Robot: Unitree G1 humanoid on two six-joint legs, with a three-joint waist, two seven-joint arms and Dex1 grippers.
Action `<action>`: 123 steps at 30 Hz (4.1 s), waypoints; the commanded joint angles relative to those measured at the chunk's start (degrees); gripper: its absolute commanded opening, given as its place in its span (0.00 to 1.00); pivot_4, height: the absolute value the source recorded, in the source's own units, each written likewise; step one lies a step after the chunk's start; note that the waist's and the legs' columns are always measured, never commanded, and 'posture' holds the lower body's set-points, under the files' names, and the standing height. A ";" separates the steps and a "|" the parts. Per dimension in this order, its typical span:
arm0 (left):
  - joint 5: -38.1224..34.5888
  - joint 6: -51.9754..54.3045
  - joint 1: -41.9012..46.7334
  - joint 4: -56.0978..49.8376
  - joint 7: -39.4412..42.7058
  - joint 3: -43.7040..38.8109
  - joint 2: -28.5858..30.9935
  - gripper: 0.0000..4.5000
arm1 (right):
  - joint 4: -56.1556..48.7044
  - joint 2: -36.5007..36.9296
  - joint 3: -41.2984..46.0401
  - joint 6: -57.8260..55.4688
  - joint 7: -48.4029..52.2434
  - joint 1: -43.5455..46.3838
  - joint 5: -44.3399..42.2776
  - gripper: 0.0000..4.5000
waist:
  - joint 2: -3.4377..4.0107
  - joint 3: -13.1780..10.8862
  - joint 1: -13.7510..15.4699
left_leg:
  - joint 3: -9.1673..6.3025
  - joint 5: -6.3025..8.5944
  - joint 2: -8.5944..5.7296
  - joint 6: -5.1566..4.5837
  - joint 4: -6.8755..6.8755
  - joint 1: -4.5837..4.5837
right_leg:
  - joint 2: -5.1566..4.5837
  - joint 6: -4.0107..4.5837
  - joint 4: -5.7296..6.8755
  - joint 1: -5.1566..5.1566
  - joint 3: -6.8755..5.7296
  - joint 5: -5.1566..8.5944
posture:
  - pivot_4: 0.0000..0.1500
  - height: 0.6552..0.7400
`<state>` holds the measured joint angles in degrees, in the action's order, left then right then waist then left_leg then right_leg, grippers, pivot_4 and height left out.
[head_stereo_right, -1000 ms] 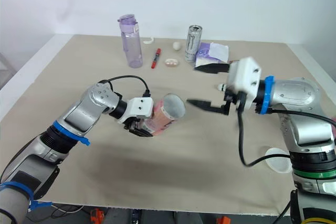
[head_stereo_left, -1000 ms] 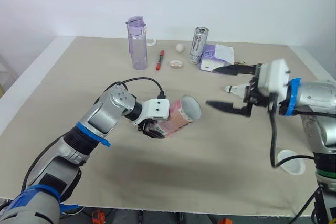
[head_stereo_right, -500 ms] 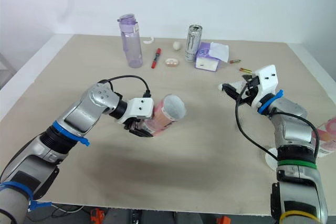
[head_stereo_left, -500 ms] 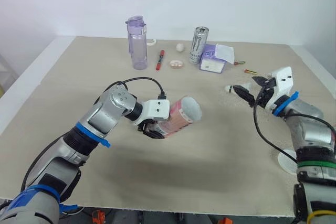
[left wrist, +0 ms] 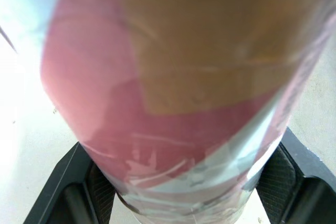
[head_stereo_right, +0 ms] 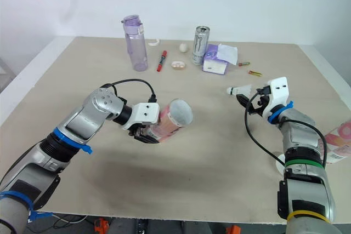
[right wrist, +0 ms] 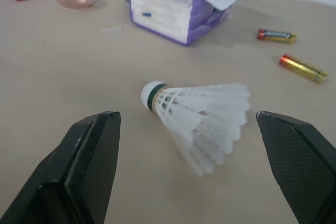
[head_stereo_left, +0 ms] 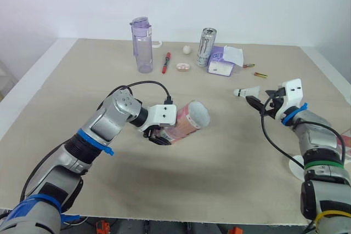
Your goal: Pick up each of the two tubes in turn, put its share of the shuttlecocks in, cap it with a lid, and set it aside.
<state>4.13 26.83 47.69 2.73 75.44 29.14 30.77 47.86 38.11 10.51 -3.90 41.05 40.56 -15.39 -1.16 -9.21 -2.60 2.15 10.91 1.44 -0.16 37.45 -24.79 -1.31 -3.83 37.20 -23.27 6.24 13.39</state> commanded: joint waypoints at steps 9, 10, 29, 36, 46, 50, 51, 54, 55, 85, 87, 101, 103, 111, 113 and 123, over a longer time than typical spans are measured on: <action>1.05 0.43 -1.70 -0.79 -0.72 1.08 0.88 0.67 | 6.87 -2.71 1.17 -0.08 -0.94 7.00 0.88 0.99 | 0.00 0.00 -0.03 | -0.01 0.00 -0.01 0.00 0.00 0.01 | 0.00 -0.01 0.00 0.01 0.00 0.00 | 1.00 1.00; 1.03 0.53 -1.79 -0.93 -0.78 0.99 0.98 0.67 | 7.77 -2.91 1.21 -0.22 -0.90 7.52 0.93 0.99 | 0.00 0.00 -0.04 | 0.00 0.00 -0.01 0.00 0.00 0.01 | 0.00 -0.01 0.00 0.01 0.00 -0.01 | 1.00 1.00; 0.87 1.20 -2.10 -1.80 -1.56 0.76 1.33 0.67 | 14.59 -4.09 1.60 1.40 1.34 10.91 2.24 0.49 | 0.01 0.01 -0.17 | 0.00 0.00 0.00 0.00 -0.01 0.03 | 0.01 -0.09 0.00 0.01 0.01 -0.05 | 1.00 1.00; 0.88 1.08 -1.70 -1.54 -1.37 0.72 1.36 0.67 | 15.26 -4.23 1.72 2.45 1.50 11.16 2.46 0.02 | 0.01 0.01 -0.17 | 0.00 0.00 0.00 0.00 -0.01 0.03 | 0.01 -0.09 0.00 0.01 0.01 -0.06 | 1.00 1.00; 0.72 0.88 -1.38 -1.13 -1.09 0.83 1.13 0.67 | -0.53 -1.73 -2.34 12.72 8.20 5.51 5.61 0.02 | 0.02 0.00 -0.15 | 0.00 0.00 0.00 0.00 -0.02 0.03 | 0.02 -0.27 0.00 0.00 0.01 -0.14 | 1.00 1.00; 0.49 0.81 -0.91 -0.57 -0.88 0.70 1.00 0.67 | -24.79 3.35 -3.13 14.85 17.70 -2.53 2.15 0.02 | 0.14 -0.02 0.00 | -0.06 0.01 -0.04 0.01 -0.05 -0.07 | 0.00 -0.64 0.01 -0.05 -0.02 0.09 | 1.00 1.00; 0.45 0.74 -0.83 -0.39 -0.77 0.65 1.04 0.67 | -31.54 6.02 -3.75 15.58 21.79 -4.67 0.99 0.02 | 0.18 -0.03 -0.03 | -0.06 0.01 -0.04 0.01 -0.04 -0.08 | 0.00 -0.68 0.01 -0.05 -0.01 0.12 | 1.00 1.00; 0.28 0.31 -0.74 0.16 -0.34 0.58 1.31 0.67 | -47.75 13.14 -4.69 14.45 29.65 -8.22 -2.05 0.02 | 0.30 -0.06 0.08 | -0.12 0.01 -0.06 0.01 -0.04 -0.10 | -0.01 -0.77 0.02 -0.06 -0.05 0.19 | 1.00 1.00; 0.27 0.16 -0.73 0.30 -0.23 0.61 1.39 0.67 | -51.32 14.69 -4.81 13.74 30.66 -8.41 -2.66 0.02 | 0.24 -0.04 -0.01 | -0.12 0.01 -0.05 0.01 -0.04 -0.09 | 0.00 -0.75 0.02 -0.05 -0.05 0.19 | 1.00 1.00; 0.37 -0.62 0.39 1.59 0.06 1.10 -0.61 0.67 | -63.79 18.07 -6.22 -14.13 29.26 -0.33 -18.62 0.98 | 0.17 -0.06 0.37 | 0.01 0.00 0.14 -0.01 0.03 -0.03 | -0.10 -0.15 0.04 -0.08 -0.08 0.21 | 1.00 1.00; 0.43 -0.82 0.59 1.71 0.15 1.32 -0.88 0.67 | -62.12 17.08 -7.09 -16.57 28.87 1.47 -18.88 0.98 | 0.17 -0.06 0.39 | 0.01 0.00 0.18 -0.01 0.03 -0.02 | -0.11 -0.14 0.04 -0.09 -0.08 0.20 | 1.00 1.00; 1.01 -1.70 2.52 3.99 0.14 1.71 -3.49 0.67 | -56.58 12.74 -24.43 -14.69 38.76 9.18 -5.06 0.01 | 0.17 -0.06 1.51 | -0.06 0.00 0.07 -0.02 0.11 -0.29 | -0.14 -0.17 0.01 -0.21 -0.14 0.22 | 1.00 1.00; 1.10 -1.86 2.46 4.07 0.23 1.67 -3.57 0.67 | -54.84 11.75 -26.59 -12.97 39.93 9.99 -2.46 0.01 | 0.17 -0.06 1.50 | -0.06 0.00 0.04 -0.02 0.12 -0.31 | -0.15 -0.18 -0.01 -0.22 -0.14 0.22 | 1.00 1.00; 1.12 -1.81 2.42 4.15 0.11 1.59 -4.51 0.67 | -46.35 4.62 -36.80 -6.93 42.43 16.59 10.51 0.01 | 0.17 -0.06 1.51 | -0.04 0.00 0.04 -0.02 0.14 -0.30 | -0.12 -0.16 0.03 -0.26 -0.26 0.20 | 1.00 1.00; 1.10 -1.68 2.42 4.12 -0.04 1.56 -4.76 0.67 | -45.39 2.74 -38.23 -6.70 42.42 17.63 12.46 0.01 | 0.17 -0.06 1.51 | -0.01 0.00 0.03 -0.02 0.15 -0.31 | -0.14 -0.12 0.04 -0.25 -0.25 0.20 | 1.00 1.00; 1.32 -1.78 2.33 4.47 -0.48 1.22 -4.70 0.67 | -43.14 -1.42 -40.59 -4.00 45.45 18.37 17.32 0.01 | 0.14 -0.04 1.41 | -0.02 -0.08 0.19 -0.04 0.16 -0.04 | -0.09 0.07 0.06 -0.11 -0.47 0.04 | 1.00 1.00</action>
<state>4.70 25.41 49.85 7.90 76.04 29.20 27.37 4.76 38.01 -28.91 -8.33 86.13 58.95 1.22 -1.01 -9.25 -1.19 2.13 10.83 1.65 -0.20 37.60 -24.78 -1.40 -3.75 37.29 -23.35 5.77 13.43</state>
